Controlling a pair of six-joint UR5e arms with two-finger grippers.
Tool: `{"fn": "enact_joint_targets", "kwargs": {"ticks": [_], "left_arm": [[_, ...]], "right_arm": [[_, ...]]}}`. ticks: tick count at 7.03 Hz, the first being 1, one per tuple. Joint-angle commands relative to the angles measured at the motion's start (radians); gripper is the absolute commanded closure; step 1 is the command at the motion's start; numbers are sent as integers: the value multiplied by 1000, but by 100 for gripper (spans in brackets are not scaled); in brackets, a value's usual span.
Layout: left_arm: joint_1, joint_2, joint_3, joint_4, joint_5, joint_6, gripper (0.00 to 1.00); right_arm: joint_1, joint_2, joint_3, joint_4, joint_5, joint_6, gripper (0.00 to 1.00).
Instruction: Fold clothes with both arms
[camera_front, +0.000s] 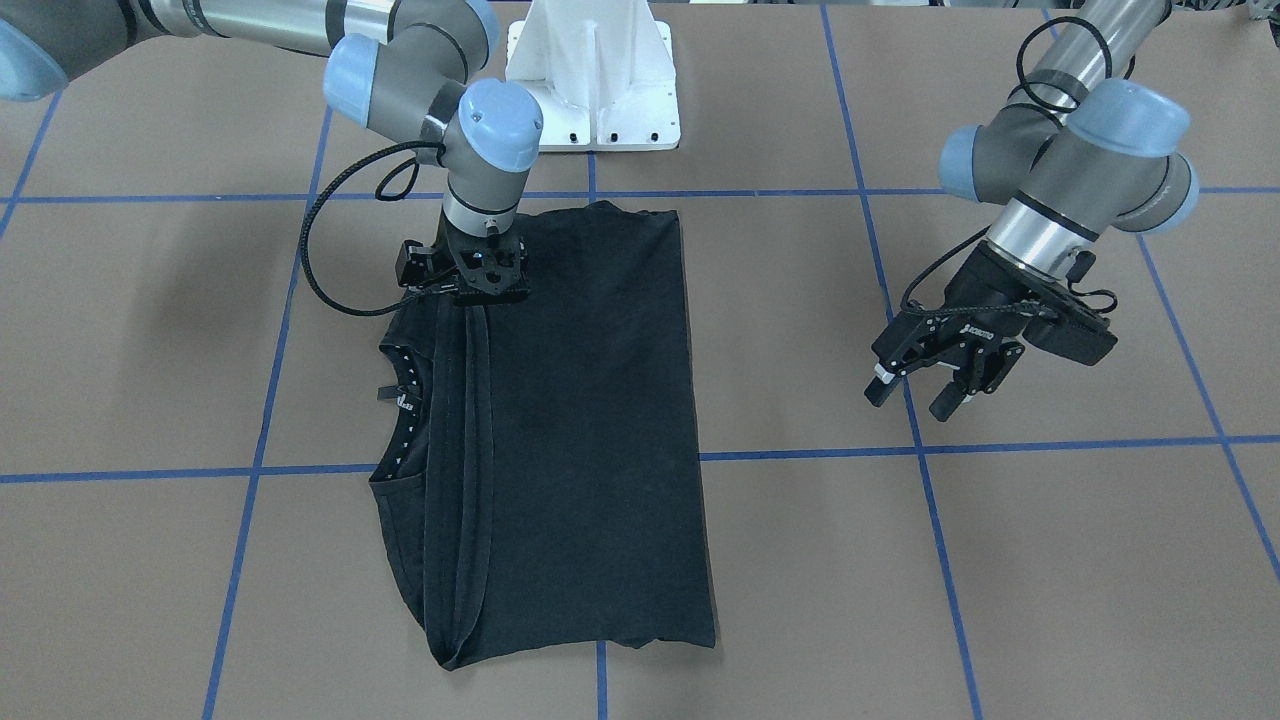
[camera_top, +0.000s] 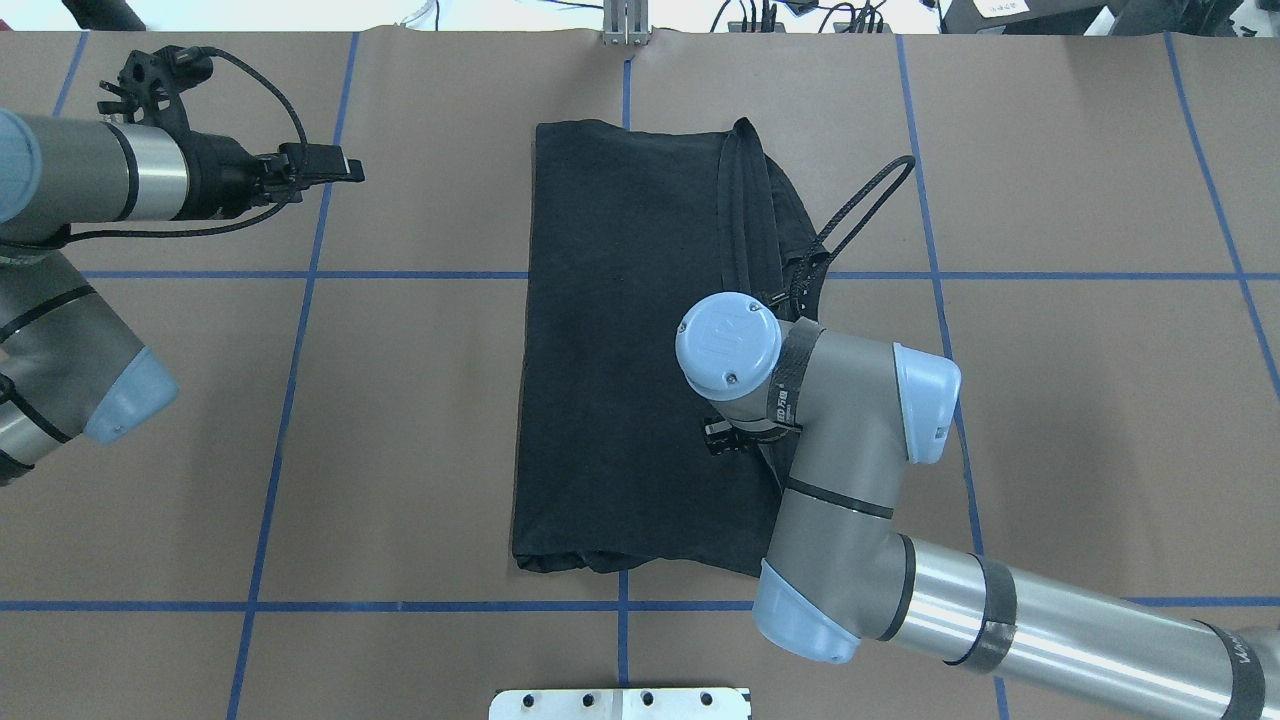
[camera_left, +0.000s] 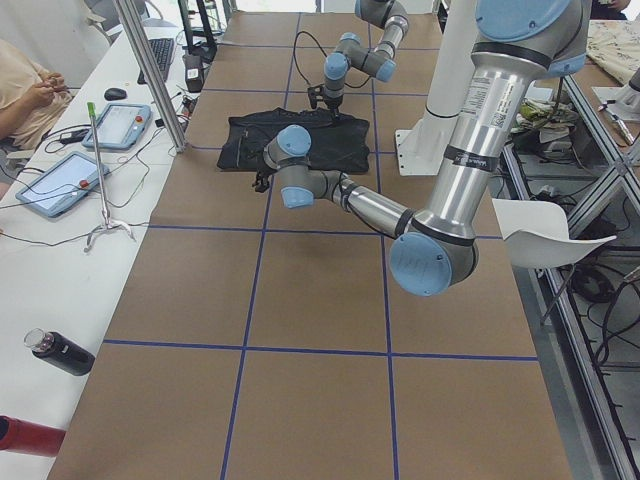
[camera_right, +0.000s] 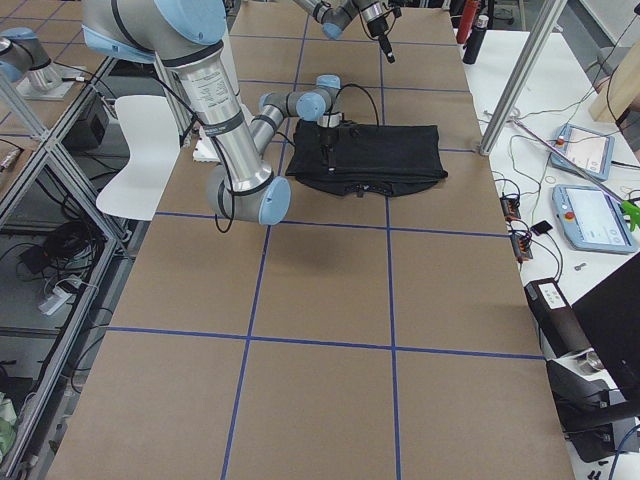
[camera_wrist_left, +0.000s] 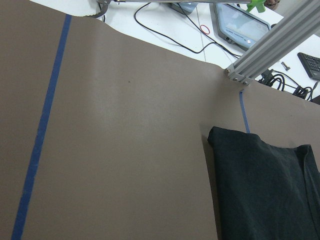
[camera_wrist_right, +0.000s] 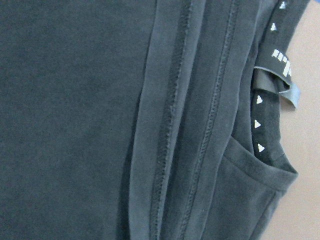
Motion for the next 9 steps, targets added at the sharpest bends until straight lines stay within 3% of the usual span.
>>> {"fn": "enact_joint_targets", "kwargs": {"ticks": [1,7,9], "left_arm": [[0,18,-20,0,0,0,0],[0,43,-61,3,0,0,0],[0,43,-69,6,0,0,0]], "right_arm": [[3,-18,-5,1,-3,-14,0],[74,-90,29,7,8,-102,0],[75,-146,117,-9,3,-106,0]]}}
